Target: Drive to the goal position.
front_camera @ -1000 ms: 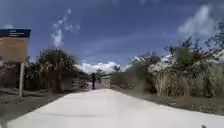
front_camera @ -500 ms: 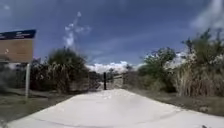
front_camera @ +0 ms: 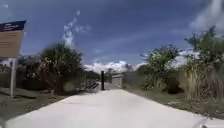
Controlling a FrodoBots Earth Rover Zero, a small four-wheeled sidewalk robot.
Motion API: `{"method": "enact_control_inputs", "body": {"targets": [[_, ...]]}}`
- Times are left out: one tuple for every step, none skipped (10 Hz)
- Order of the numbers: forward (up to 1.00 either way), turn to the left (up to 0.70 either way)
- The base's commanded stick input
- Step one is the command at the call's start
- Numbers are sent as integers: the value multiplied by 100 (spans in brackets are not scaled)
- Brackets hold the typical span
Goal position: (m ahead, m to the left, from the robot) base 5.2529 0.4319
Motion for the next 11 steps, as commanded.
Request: {"method": "enact_control_inputs", "body": {"targets": [[85,4],[85,4],[85,4],[85,4],[85,4],[85,4],[85,4],[85,4],[85,4],[85,4],[85,4]]}}
